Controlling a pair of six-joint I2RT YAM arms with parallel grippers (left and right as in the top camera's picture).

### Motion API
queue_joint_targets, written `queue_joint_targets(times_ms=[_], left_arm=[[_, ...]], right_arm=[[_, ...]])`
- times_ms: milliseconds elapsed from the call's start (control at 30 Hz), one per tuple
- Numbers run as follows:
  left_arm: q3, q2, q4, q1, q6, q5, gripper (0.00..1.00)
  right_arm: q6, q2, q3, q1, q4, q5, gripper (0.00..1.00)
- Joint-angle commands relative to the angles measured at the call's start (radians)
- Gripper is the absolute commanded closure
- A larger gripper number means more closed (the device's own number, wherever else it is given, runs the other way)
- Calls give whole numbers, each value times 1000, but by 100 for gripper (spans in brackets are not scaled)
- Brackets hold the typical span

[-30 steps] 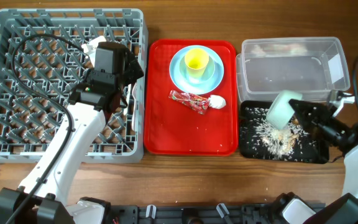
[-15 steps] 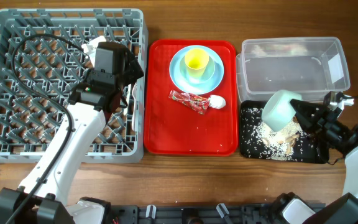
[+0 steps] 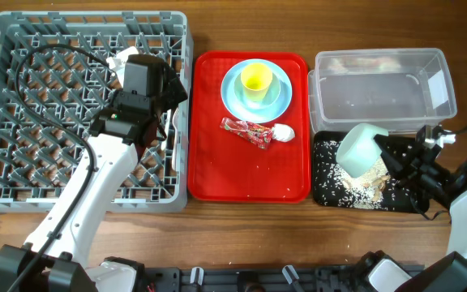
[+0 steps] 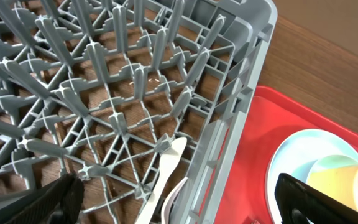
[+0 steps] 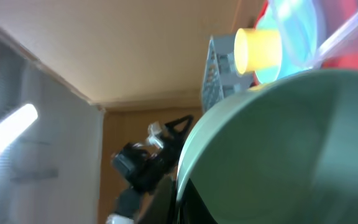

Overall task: Sort waste into correct bins and load items into the dishwasher rack
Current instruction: 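Tip the green rice bowl over the black tray with the right gripper, then carry the green bowl back and set it on the red tray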

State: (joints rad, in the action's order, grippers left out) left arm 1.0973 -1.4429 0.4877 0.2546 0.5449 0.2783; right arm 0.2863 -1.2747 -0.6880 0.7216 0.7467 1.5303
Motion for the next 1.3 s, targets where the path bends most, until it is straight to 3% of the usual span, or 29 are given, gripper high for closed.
queue_joint_targets(times_ms=[0, 67, 133, 200, 267, 400, 500, 600, 800, 933, 1067, 1267], left_arm=[[-6, 3, -5, -4, 14, -5, 0], [-6, 3, -5, -4, 14, -5, 0], [-6, 3, -5, -4, 14, -5, 0], [-6, 3, -5, -4, 14, -5, 0], [-6, 3, -5, -4, 14, -5, 0], [-6, 3, -9, -4, 14, -5, 0], [-6, 3, -8, -4, 14, -5, 0], [-6, 3, -9, -4, 14, -5, 0], [-6, 3, -9, -4, 14, -5, 0], [-6, 3, -9, -4, 14, -5, 0], [-6, 3, -9, -4, 14, -5, 0], [-6, 3, -13, -4, 14, -5, 0]], right_arm=[[25, 2, -5, -5, -9, -60, 96], [-29, 2, -5, -12, 64, 28, 96], [-29, 2, -5, -6, -85, -72, 95], [7, 2, -5, -23, 64, -68, 96], [-145, 8, -5, -55, 111, -65, 96], [-180, 42, -8, -201, 189, -441, 95], [-83, 142, -75, -299, 188, -523, 95], [60, 271, -190, -455, 187, -738, 95], [310, 412, -253, -941, 105, -1254, 95], [336, 272, -253, -1217, 51, -1392, 95], [322, -40, -253, -1417, -184, -1381, 96], [321, -319, -253, -1448, -423, -1186, 96]])
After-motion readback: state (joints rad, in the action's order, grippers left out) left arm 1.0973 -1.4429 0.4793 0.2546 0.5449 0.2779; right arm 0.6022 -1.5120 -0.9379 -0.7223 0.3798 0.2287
